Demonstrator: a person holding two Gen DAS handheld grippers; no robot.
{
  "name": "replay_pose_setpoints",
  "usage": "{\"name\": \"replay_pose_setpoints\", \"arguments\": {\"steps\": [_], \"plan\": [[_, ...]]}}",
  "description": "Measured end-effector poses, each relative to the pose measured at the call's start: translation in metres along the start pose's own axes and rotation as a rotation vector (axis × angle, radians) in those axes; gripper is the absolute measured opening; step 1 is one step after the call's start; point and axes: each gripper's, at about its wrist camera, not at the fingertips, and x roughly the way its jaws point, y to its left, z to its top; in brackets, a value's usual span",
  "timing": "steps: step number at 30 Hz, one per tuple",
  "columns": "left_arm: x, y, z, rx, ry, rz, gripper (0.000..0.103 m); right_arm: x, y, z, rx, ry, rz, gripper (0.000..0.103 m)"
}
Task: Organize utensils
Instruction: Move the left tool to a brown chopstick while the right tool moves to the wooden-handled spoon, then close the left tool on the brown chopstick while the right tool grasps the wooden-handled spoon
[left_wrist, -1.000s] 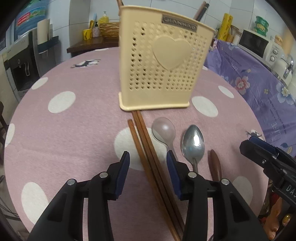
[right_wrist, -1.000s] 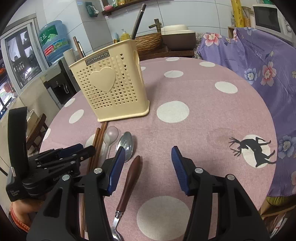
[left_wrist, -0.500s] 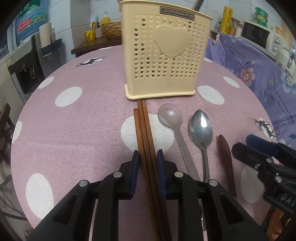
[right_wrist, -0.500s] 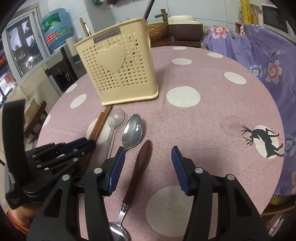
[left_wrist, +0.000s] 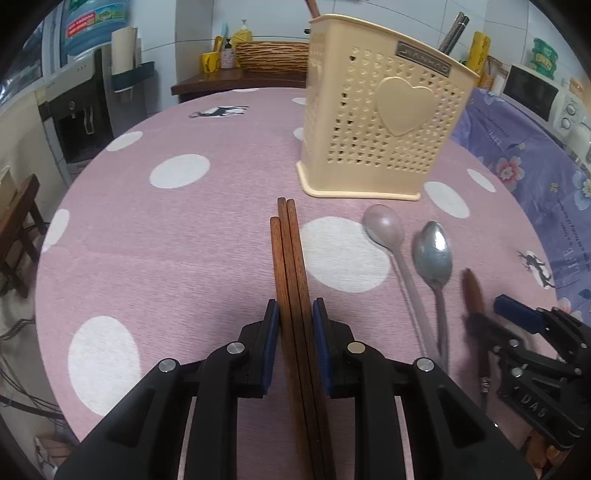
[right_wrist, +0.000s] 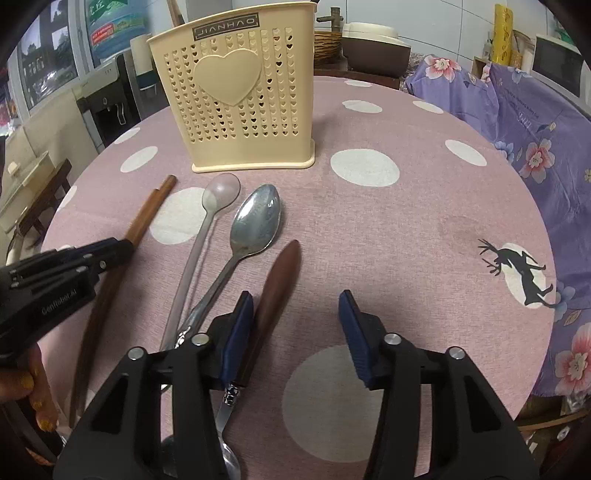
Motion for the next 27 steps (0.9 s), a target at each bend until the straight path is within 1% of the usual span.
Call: {"name": "replay_pose_setpoints", "arguments": {"steps": [2, 4, 6, 8, 9, 10, 12, 16, 17, 19, 25, 27], "plan": [[0.001, 0.007, 0.002, -0.018, -0.003, -0.001, 0.02, 0.002, -0.007, 0.003, 0.005, 0.001, -0.012, 0.034], [0.002, 0.014, 0.004, -0.022, 0.0, -0.004, 0.021, 0.004, -0.017, 0.008, 0.028, 0.006, 0.001, 0.03], [0.003, 0.016, 0.006, -0.022, 0.007, -0.015, 0.023, 0.006, -0.025, 0.014, 0.063, 0.018, 0.048, 0.03], [0.003, 0.018, 0.007, -0.029, 0.015, -0.032, 0.038, 0.009, -0.027, 0.019, 0.078, 0.032, 0.063, 0.03], [0.002, 0.019, 0.008, -0.039, 0.016, -0.034, 0.053, 0.01, -0.027, 0.02, 0.085, 0.036, 0.067, 0.03], [0.0, 0.022, 0.009, -0.054, 0.003, -0.031, 0.055, 0.01, -0.025, 0.021, 0.087, 0.037, 0.066, 0.031], [0.0, 0.026, 0.01, -0.062, -0.005, -0.013, 0.054, 0.011, -0.021, 0.021, 0.081, 0.037, 0.052, 0.031], [0.004, 0.036, 0.011, -0.075, 0.012, 0.006, 0.04, 0.012, -0.011, 0.022, 0.075, 0.04, 0.059, 0.031], [0.003, 0.036, 0.01, -0.069, 0.011, 0.014, 0.039, 0.012, -0.011, 0.022, 0.075, 0.041, 0.061, 0.031], [0.003, 0.037, 0.011, -0.058, 0.013, 0.023, 0.037, 0.012, -0.008, 0.022, 0.075, 0.042, 0.058, 0.031], [0.008, 0.027, 0.013, -0.01, 0.017, 0.061, 0.036, 0.012, 0.001, 0.023, 0.066, 0.047, 0.046, 0.031], [0.011, 0.024, 0.013, 0.018, 0.014, 0.096, 0.036, 0.012, 0.005, 0.023, 0.051, 0.049, 0.03, 0.031]]}}
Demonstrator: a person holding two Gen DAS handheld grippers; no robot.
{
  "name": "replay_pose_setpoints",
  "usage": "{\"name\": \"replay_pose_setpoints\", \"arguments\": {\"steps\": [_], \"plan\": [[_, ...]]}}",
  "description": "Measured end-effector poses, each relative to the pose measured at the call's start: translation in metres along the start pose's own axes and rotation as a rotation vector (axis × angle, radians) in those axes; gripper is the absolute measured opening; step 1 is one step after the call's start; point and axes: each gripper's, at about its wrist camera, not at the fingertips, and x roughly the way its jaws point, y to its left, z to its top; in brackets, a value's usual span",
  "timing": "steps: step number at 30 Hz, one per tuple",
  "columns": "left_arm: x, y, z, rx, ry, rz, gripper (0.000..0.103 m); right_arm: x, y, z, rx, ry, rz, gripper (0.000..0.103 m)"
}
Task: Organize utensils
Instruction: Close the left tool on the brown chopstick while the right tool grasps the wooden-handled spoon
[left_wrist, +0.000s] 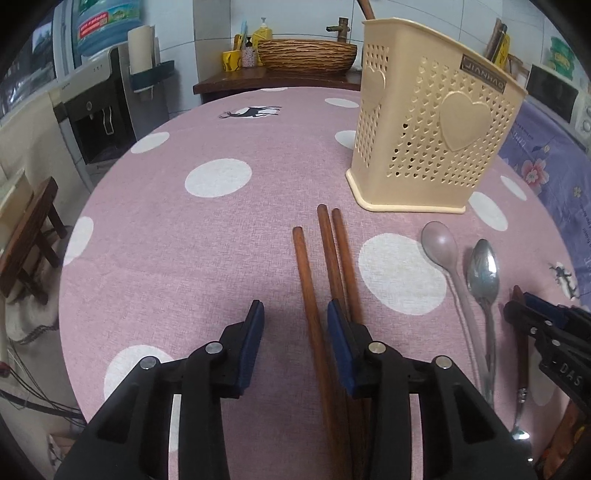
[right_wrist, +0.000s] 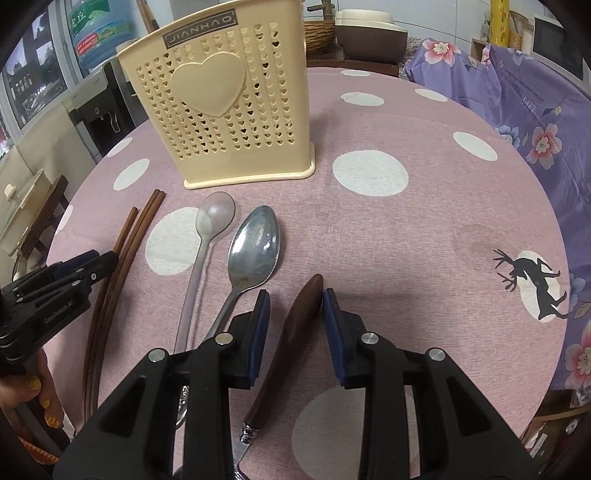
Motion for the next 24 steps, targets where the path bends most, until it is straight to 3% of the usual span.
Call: {"name": "replay_pose_setpoints", "arguments": {"steps": [6, 10, 18, 20, 21, 22, 24], "plan": [[0.005, 0.018, 0.007, -0.014, 0.005, 0.025, 0.029, -0.001, -0.006, 0.001, 0.01, 0.011, 0.006, 0.027], [0.008, 0.019, 0.013, -0.029, 0.026, 0.014, 0.03, 0.001, -0.007, 0.005, 0.061, 0.026, 0.013, 0.027], [0.013, 0.008, 0.017, -0.011, 0.016, 0.029, 0.032, 0.005, 0.007, 0.007, 0.044, 0.02, -0.065, 0.027], [0.014, 0.007, 0.019, -0.007, 0.013, 0.035, 0.027, 0.006, 0.01, 0.007, 0.038, 0.015, -0.083, 0.023], [0.015, 0.007, 0.02, -0.007, 0.015, 0.037, 0.02, 0.007, 0.01, 0.008, 0.042, 0.013, -0.082, 0.02], [0.016, 0.007, 0.022, -0.007, 0.016, 0.039, 0.013, 0.007, 0.008, 0.008, 0.048, 0.013, -0.07, 0.018], [0.017, 0.007, 0.024, -0.009, 0.018, 0.038, 0.01, 0.008, 0.003, 0.011, 0.076, 0.022, -0.026, 0.017]]}}
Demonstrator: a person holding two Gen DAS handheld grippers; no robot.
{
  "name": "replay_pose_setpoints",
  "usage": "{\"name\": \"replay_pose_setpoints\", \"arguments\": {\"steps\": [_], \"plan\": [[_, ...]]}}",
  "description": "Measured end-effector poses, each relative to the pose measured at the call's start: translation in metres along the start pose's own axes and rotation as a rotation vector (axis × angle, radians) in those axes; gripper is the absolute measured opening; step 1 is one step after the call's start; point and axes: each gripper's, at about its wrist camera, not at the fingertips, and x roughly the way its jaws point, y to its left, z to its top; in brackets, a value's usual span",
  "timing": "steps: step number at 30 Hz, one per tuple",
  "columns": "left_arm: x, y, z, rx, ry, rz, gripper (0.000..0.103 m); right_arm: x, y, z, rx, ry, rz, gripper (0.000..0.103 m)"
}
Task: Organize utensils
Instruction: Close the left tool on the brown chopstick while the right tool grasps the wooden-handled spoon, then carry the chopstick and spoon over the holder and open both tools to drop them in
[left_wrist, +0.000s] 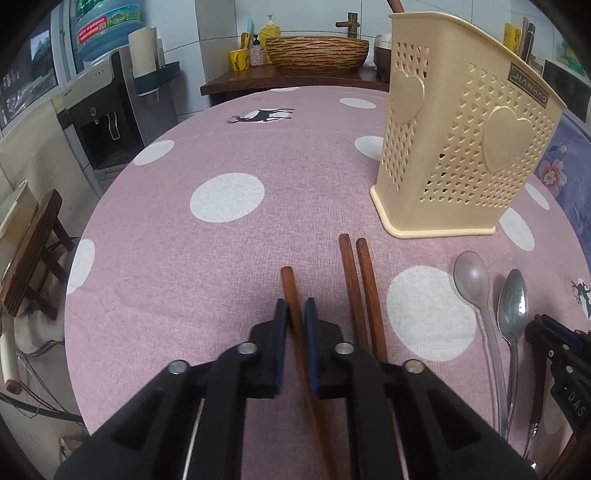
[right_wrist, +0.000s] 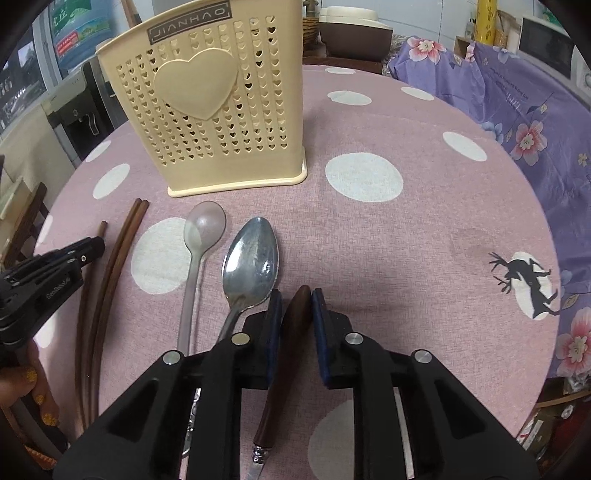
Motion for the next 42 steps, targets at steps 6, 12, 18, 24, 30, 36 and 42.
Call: {"name": "replay_pose_setpoints", "arguments": {"steps": [6, 12, 18, 24, 30, 36, 42], "plan": [[0.002, 0.002, 0.004, -0.023, -0.002, -0.013, 0.009, -0.002, -0.016, 0.006, 0.056, -0.006, 0.118, 0.016], [-0.014, 0.009, 0.01, -0.059, -0.043, -0.067, 0.008, -0.027, -0.028, 0.016, 0.063, -0.079, 0.201, 0.016], [-0.068, 0.022, 0.025, -0.105, -0.182, -0.139, 0.008, -0.071, -0.046, 0.028, 0.065, -0.193, 0.272, 0.015], [-0.114, 0.035, 0.04, -0.147, -0.324, -0.156, 0.008, -0.113, -0.057, 0.033, 0.023, -0.321, 0.276, 0.015], [-0.132, 0.039, 0.054, -0.165, -0.406, -0.159, 0.008, -0.123, -0.061, 0.039, 0.024, -0.346, 0.268, 0.015], [-0.132, 0.039, 0.054, -0.172, -0.432, -0.161, 0.008, -0.126, -0.055, 0.036, -0.001, -0.36, 0.247, 0.015], [-0.137, 0.043, 0.053, -0.17, -0.441, -0.173, 0.008, -0.132, -0.053, 0.036, -0.011, -0.363, 0.256, 0.015]]}}
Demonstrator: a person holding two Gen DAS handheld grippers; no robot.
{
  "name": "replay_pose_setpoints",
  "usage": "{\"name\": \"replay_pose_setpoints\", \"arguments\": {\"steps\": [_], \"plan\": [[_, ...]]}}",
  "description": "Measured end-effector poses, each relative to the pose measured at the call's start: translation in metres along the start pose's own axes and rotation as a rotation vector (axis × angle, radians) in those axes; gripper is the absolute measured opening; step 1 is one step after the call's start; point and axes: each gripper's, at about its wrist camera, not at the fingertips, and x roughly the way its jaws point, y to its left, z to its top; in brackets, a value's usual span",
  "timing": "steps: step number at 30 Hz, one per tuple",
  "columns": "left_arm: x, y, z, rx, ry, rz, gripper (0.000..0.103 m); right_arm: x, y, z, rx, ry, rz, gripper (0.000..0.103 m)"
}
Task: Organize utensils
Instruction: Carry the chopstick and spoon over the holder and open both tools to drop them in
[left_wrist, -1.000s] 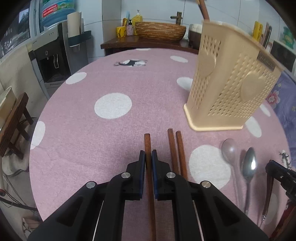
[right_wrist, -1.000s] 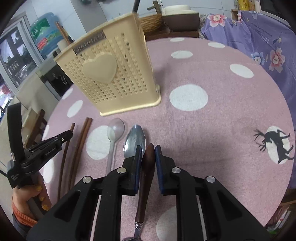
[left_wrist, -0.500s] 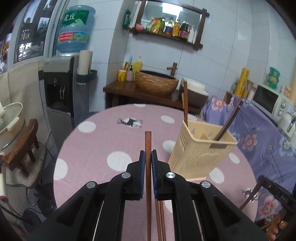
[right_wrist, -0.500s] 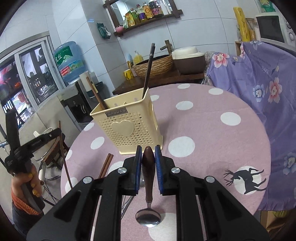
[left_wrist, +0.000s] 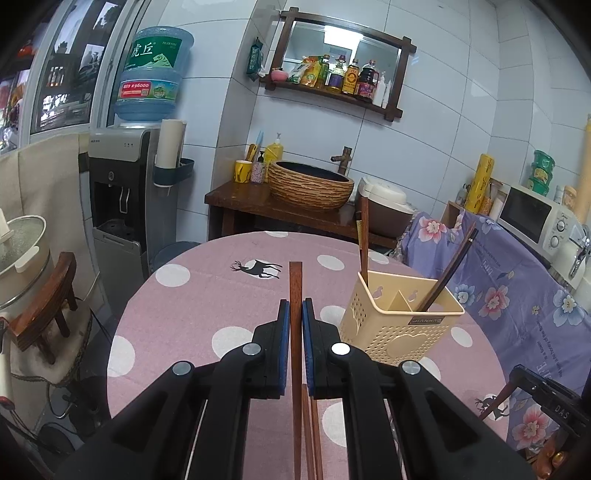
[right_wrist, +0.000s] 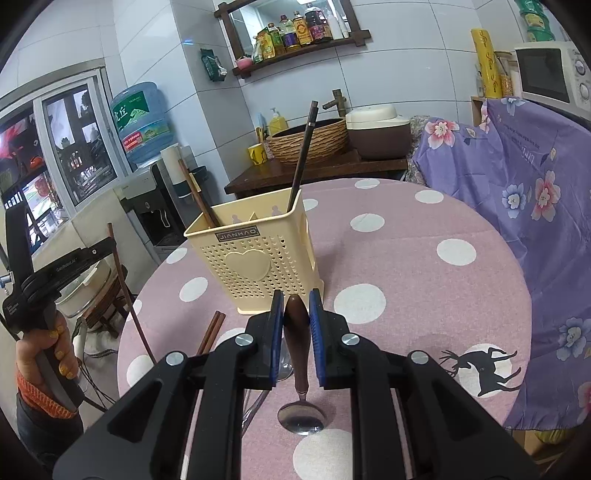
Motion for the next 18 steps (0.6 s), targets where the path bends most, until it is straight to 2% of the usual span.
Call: {"name": "replay_pose_setpoints", "arguments": {"steps": [10, 14, 18], "plan": [[-0.01, -0.005, 0.021, 0.006, -0.04, -0.027, 0.008, -0.014, 0.014, 0.029, -0.039, -0.061, 0.006, 0.015], [-0.015, -0.011, 0.047, -0.002, -0.066, -0.061, 0.008, -0.019, 0.031, 0.06, -0.093, -0.084, 0.024, 0.015], [-0.027, -0.026, 0.088, -0.001, -0.119, -0.113, 0.008, -0.021, 0.051, 0.102, -0.147, -0.123, 0.026, 0.015]]}}
